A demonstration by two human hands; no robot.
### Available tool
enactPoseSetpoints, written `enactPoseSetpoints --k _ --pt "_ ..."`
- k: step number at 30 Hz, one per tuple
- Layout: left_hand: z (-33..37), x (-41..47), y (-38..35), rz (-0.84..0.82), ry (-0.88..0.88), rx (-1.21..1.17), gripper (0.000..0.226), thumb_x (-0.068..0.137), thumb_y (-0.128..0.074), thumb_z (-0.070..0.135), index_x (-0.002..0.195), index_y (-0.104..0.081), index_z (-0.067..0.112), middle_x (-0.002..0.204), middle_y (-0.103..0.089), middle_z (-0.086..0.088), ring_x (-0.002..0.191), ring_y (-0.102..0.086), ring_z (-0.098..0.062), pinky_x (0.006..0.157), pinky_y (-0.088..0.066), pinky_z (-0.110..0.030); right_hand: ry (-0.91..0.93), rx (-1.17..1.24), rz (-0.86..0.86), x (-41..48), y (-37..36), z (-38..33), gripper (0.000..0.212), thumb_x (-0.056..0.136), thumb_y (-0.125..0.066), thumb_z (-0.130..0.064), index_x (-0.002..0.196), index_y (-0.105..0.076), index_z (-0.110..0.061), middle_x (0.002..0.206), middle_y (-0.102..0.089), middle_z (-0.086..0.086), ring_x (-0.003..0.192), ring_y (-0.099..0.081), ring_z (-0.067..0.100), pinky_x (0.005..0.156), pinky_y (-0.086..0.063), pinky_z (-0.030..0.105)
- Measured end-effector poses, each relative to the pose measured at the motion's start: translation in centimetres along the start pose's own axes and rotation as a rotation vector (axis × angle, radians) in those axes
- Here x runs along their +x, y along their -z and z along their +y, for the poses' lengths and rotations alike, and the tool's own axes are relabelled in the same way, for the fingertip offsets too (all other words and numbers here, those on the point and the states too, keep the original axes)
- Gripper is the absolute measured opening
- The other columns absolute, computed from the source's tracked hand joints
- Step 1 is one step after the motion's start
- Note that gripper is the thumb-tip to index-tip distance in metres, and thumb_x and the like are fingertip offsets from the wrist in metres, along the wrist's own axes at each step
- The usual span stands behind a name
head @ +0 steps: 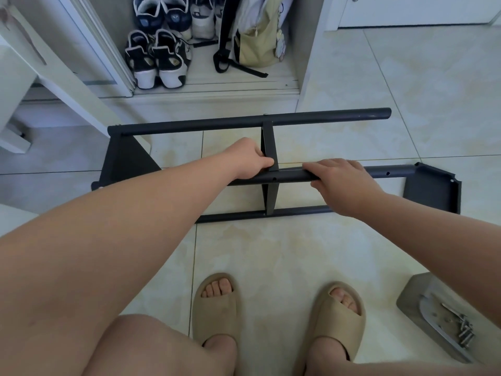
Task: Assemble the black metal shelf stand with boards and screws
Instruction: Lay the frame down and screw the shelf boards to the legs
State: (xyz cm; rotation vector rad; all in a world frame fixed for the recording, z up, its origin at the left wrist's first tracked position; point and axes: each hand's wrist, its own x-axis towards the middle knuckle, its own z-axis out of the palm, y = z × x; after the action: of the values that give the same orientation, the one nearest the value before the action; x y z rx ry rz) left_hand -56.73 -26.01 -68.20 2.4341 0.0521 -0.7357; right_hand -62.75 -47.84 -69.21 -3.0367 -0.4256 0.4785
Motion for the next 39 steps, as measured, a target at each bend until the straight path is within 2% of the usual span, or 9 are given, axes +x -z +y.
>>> enactPoseSetpoints --k 3,6,11,15,23,27,31,34,39 --pt "0.1 -1.8 -0.2 0.190 0.019 0.179 0.048 0.098 -0.051 0.052 0.135 -0.051 0.022 0.134 -0.056 -0.003 0.124 -0.050 -0.029 0.102 -0.039 -0.041 -0.033 -0.014 -0.030 -1.8 0.3 0.8 0.056 0.108 -0.036 -0.039 0.159 -0.018 -0.029 0.165 -0.021 -0.006 0.154 -0.013 0.021 0.123 -0.011 0.045" --pt "1.1 -3.7 -0.7 0.349 -0.138 0.380 0.056 0.099 -0.044 0.053 0.147 -0.037 0.025 0.152 -0.043 -0.004 0.139 -0.035 -0.031 0.106 -0.031 -0.049 -0.050 -0.016 -0.028 -4.2 1.1 1.9 0.060 0.107 -0.034 -0.044 0.161 -0.010 -0.029 0.169 -0.007 -0.006 0.156 -0.003 0.021 0.124 -0.008 0.046" --pt "4.4 -7.2 -3.9 0.189 -0.421 0.590 0.065 0.101 -0.031 0.060 0.157 -0.012 0.035 0.168 -0.005 -0.002 0.154 0.006 -0.027 0.122 -0.006 -0.052 -0.126 0.013 -0.034 -9.3 2.2 4.9 0.063 0.107 -0.034 -0.047 0.161 -0.005 -0.033 0.170 0.001 -0.007 0.156 0.002 0.019 0.124 -0.007 0.047" --pt "8.3 -8.7 -7.4 0.109 -0.579 0.702 0.067 0.101 -0.027 0.062 0.158 -0.003 0.037 0.168 0.005 0.003 0.153 0.014 -0.025 0.123 0.000 -0.052 -0.251 0.040 -0.037 -14.5 1.9 8.4 0.065 0.106 -0.034 -0.051 0.161 -0.004 -0.034 0.169 0.003 -0.008 0.156 0.003 0.019 0.124 -0.009 0.048" --pt "15.8 -8.4 -17.0 -0.059 -0.727 0.770 0.067 0.101 -0.029 0.060 0.158 -0.006 0.035 0.168 -0.003 0.004 0.154 0.003 -0.023 0.123 -0.010 -0.047 -0.544 0.180 -0.233 -23.7 -2.9 17.4 0.067 0.106 -0.037 -0.050 0.161 -0.003 -0.035 0.170 -0.002 -0.009 0.156 -0.003 0.019 0.121 -0.016 0.048" --pt "18.0 -7.2 -22.8 -0.249 -0.728 0.754 0.066 0.102 -0.034 0.055 0.159 -0.010 0.029 0.167 -0.014 0.000 0.152 -0.017 -0.025 0.117 -0.028 -0.048 -0.613 0.246 -0.328 -25.5 -7.5 21.2 0.063 0.106 -0.039 -0.047 0.161 -0.012 -0.032 0.168 -0.017 -0.006 0.153 -0.020 0.023 0.120 -0.025 0.048" --pt "18.3 -5.4 -28.4 -0.466 -0.615 0.669 0.069 0.102 -0.040 0.052 0.159 -0.010 0.027 0.163 -0.025 -0.003 0.145 -0.034 -0.027 0.111 -0.037 -0.044 -0.691 0.350 -0.482 -25.8 -12.2 24.9 0.057 0.107 -0.042 -0.038 0.159 -0.024 -0.025 0.159 -0.039 0.009 0.142 -0.040 0.030 0.113 -0.036 0.039" --pt "17.9 -4.4 -32.6 -0.552 -0.481 0.540 0.072 0.101 -0.047 0.048 0.159 -0.011 0.023 0.159 -0.034 -0.008 0.142 -0.038 -0.028 0.110 -0.036 -0.041 -0.714 0.405 -0.563 -25.5 -15.7 26.6 0.052 0.107 -0.043 -0.036 0.156 -0.033 -0.021 0.154 -0.046 0.008 0.140 -0.044 0.030 0.112 -0.037 0.037" --pt "16.1 -3.9 -38.8 -0.574 -0.264 0.185 0.059 0.101 -0.050 0.039 0.152 -0.031 0.018 0.141 -0.055 -0.009 0.122 -0.057 -0.030 0.102 -0.044 -0.036 -0.741 0.499 -0.510 -25.1 -21.0 27.7 0.045 0.103 -0.052 -0.027 0.147 -0.050 -0.018 0.139 -0.061 0.008 0.128 -0.055 0.030 0.102 -0.043 0.034"
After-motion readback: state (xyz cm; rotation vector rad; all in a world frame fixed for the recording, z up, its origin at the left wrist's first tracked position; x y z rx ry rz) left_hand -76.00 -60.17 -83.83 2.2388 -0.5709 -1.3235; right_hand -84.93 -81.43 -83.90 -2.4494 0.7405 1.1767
